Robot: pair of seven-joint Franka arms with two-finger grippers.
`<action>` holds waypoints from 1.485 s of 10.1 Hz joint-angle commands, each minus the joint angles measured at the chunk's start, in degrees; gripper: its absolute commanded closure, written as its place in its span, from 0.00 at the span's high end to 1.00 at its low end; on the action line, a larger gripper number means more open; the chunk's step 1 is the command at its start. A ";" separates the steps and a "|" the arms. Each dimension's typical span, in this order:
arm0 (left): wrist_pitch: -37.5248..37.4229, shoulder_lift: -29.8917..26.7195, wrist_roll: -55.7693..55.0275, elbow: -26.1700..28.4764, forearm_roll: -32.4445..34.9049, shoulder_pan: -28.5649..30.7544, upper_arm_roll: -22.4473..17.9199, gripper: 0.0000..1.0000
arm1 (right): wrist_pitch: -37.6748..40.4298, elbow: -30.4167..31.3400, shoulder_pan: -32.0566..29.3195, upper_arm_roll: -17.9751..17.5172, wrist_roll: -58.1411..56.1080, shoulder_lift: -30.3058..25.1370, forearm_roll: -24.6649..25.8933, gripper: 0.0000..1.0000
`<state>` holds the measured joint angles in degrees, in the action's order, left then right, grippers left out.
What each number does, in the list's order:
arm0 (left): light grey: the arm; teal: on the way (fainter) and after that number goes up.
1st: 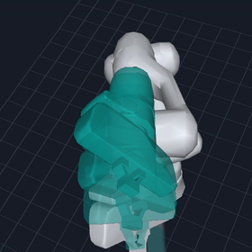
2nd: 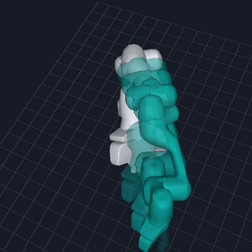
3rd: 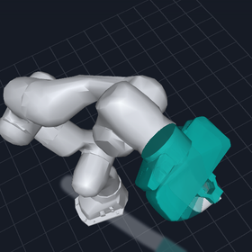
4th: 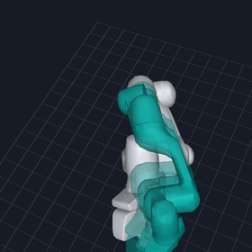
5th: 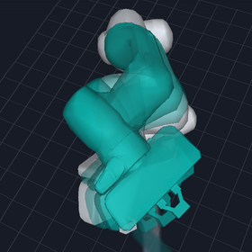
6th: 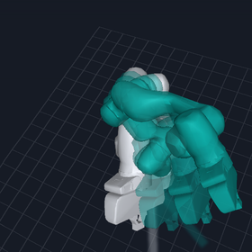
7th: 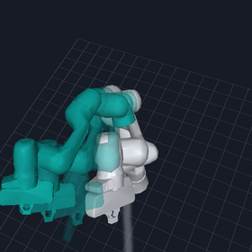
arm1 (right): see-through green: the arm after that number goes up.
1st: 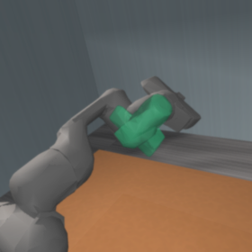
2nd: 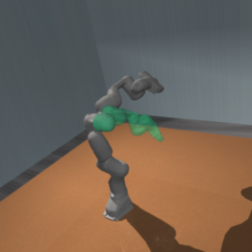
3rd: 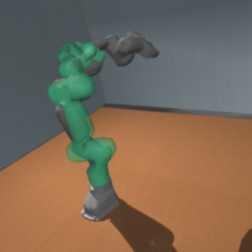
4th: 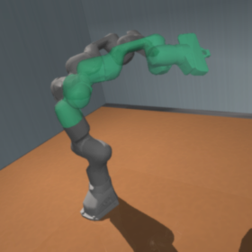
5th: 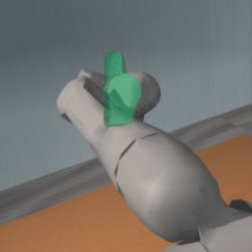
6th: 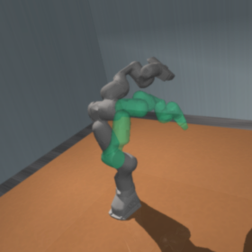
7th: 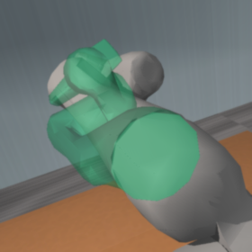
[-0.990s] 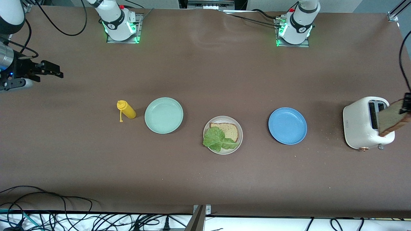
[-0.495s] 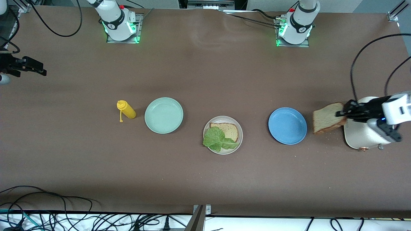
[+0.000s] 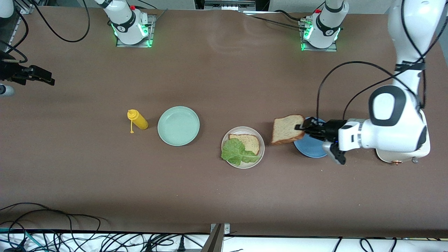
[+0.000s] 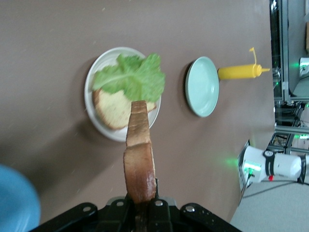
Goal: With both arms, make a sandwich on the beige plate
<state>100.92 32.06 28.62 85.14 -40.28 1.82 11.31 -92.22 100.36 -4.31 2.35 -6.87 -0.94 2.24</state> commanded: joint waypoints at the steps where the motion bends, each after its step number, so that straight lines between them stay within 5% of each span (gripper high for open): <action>1: 4.35 3.26 -0.14 -1.29 -6.19 -4.17 -0.77 0.00 | 0.20 -1.40 -1.23 -0.77 0.54 0.77 1.02 1.00; 3: 6.48 6.68 -1.54 -1.20 -13.03 -6.21 -0.85 0.00 | -2.68 -1.22 -1.23 0.45 0.54 1.21 -5.09 1.00; 8: 13.94 12.04 -1.20 -1.29 -22.37 -9.90 -0.85 0.00 | -12.26 2.90 -1.84 0.46 0.46 -0.46 -5.14 1.00; 15: 18.96 15.39 0.29 -1.73 -23.36 -11.40 -0.85 0.00 | -8.06 2.56 -1.40 0.46 0.37 -1.17 -3.65 1.00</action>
<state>119.32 46.18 27.74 85.02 -62.01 -8.62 11.21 -100.87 103.47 -5.37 3.22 -6.72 -2.19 -2.00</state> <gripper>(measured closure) 0.907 0.000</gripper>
